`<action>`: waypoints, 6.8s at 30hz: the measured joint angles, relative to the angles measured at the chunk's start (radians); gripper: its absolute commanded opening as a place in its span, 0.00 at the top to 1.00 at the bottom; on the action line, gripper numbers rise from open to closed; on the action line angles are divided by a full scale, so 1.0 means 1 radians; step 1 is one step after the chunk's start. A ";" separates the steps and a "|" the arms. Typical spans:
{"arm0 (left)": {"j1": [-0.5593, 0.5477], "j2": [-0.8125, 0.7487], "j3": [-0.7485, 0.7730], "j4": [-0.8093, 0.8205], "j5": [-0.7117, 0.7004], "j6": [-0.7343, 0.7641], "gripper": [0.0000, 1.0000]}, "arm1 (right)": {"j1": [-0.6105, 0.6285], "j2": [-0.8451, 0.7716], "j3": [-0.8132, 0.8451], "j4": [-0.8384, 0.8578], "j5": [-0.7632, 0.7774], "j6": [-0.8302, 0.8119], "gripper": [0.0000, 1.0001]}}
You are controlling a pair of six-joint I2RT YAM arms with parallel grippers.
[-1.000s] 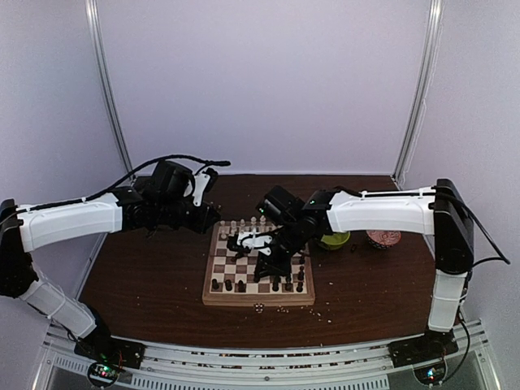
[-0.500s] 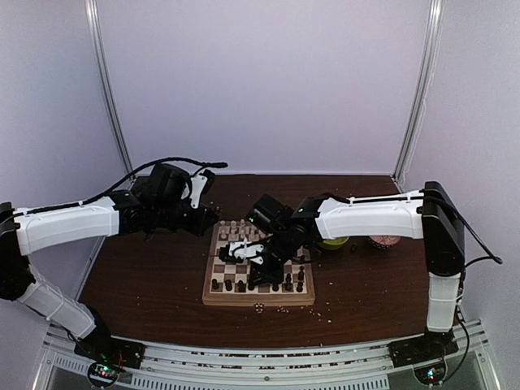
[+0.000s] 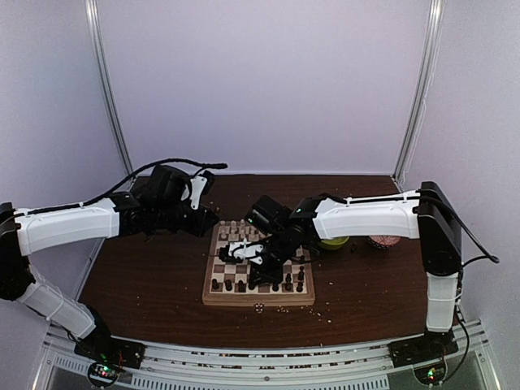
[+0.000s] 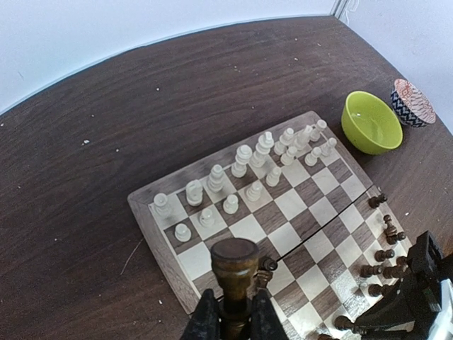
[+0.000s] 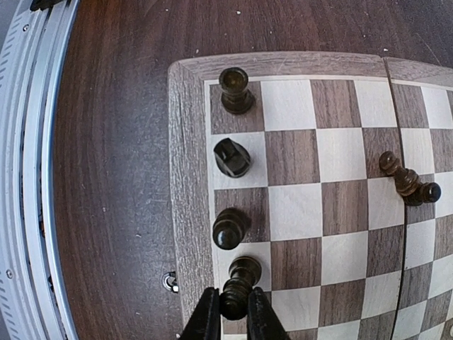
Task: Set up the chess pieces on the board
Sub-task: Place the king on e8, then pass from the left arm to the right, then pass from the right arm to the left, then place the queen at d8.
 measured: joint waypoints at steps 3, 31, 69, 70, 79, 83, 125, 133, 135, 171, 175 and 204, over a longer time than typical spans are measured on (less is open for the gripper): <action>0.000 0.000 0.000 0.003 0.000 -0.002 0.98 | 0.000 0.000 0.000 0.000 0.001 0.000 0.82; 0.002 0.259 0.319 -0.238 0.378 0.117 0.94 | -0.113 -0.322 0.058 -0.085 0.160 -0.285 0.49; 0.002 0.404 0.450 -0.428 0.802 0.161 0.73 | 0.023 -0.148 0.061 -0.010 0.467 -0.761 0.86; 0.002 0.404 0.450 -0.429 0.799 0.164 0.71 | 0.023 -0.148 0.058 -0.008 0.470 -0.759 0.87; 0.002 0.220 0.333 -0.327 0.628 0.171 0.65 | -0.069 -0.173 0.026 -0.045 0.317 -0.570 0.87; -0.004 0.031 0.142 -0.065 0.583 0.121 0.60 | -0.174 -0.234 0.026 -0.053 0.098 -0.393 0.87; -0.137 0.112 0.163 0.307 0.444 0.124 0.88 | -0.313 -0.251 0.020 0.023 -0.539 0.076 0.80; -0.137 0.116 0.235 0.145 0.428 0.191 0.89 | -0.348 -0.267 -0.009 -0.037 -0.562 0.020 0.54; -0.140 0.116 0.263 0.070 0.413 0.235 0.89 | -0.392 -0.296 -0.052 -0.084 -0.579 -0.019 0.53; -0.337 0.415 0.317 -0.249 0.206 0.581 0.87 | -0.606 -0.405 -0.218 -0.113 -0.574 -0.071 0.57; -0.337 0.426 0.310 -0.236 0.201 0.581 0.86 | -0.606 -0.398 -0.218 -0.114 -0.577 -0.071 0.57; -0.328 0.372 0.303 -0.232 0.133 0.547 0.63 | -0.606 -0.381 -0.217 -0.146 -0.589 -0.093 0.56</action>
